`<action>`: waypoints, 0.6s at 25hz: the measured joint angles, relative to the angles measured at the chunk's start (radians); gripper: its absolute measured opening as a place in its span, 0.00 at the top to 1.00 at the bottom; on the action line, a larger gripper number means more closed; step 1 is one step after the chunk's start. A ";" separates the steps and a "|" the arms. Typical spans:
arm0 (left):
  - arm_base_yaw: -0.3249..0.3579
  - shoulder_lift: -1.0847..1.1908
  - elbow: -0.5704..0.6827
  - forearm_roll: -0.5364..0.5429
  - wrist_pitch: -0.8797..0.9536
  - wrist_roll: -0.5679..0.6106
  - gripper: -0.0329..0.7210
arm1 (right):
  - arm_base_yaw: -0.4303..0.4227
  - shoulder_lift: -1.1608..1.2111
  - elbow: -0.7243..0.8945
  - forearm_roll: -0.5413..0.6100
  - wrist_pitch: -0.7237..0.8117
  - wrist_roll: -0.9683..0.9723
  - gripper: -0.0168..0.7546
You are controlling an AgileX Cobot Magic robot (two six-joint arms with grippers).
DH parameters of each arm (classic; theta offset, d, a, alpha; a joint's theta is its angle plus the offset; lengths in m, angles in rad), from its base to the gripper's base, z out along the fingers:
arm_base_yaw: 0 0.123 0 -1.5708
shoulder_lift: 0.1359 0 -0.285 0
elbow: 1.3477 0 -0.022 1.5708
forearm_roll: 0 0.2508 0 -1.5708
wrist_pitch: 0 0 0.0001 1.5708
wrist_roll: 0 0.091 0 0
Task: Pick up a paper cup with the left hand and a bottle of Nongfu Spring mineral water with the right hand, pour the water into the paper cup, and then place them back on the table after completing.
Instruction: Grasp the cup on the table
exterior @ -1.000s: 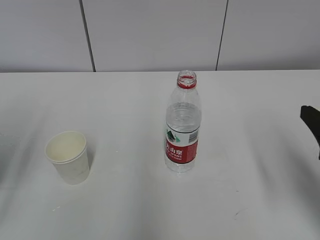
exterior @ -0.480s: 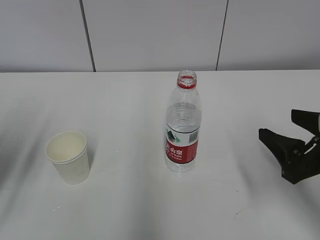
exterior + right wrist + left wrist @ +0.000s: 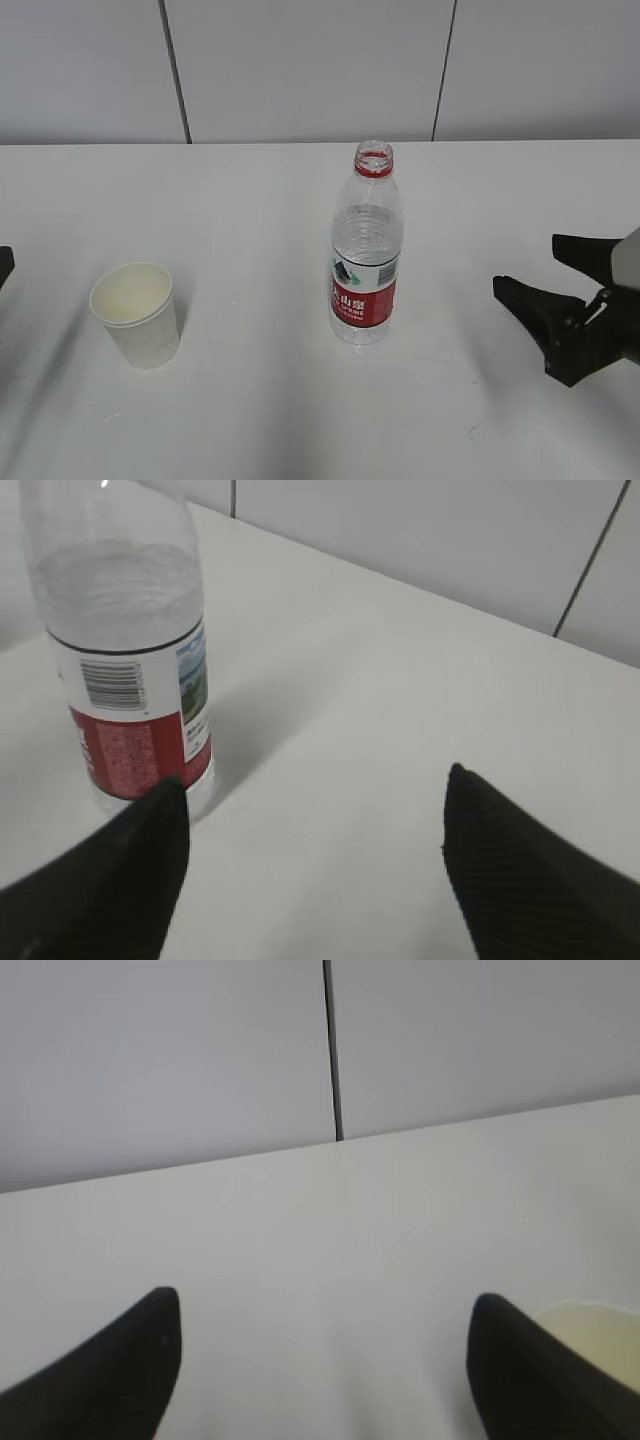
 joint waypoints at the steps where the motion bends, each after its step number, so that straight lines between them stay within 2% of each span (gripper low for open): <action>1: 0.000 0.010 0.001 0.005 -0.019 0.000 0.25 | 0.000 0.007 0.000 -0.008 -0.001 0.000 0.22; 6: 0.000 0.132 0.002 0.065 -0.072 0.000 0.26 | 0.000 0.036 0.000 -0.031 -0.045 0.000 0.22; 15: 0.000 0.491 -0.026 0.152 -0.085 -0.004 0.28 | 0.000 0.122 -0.002 -0.045 -0.112 0.000 0.22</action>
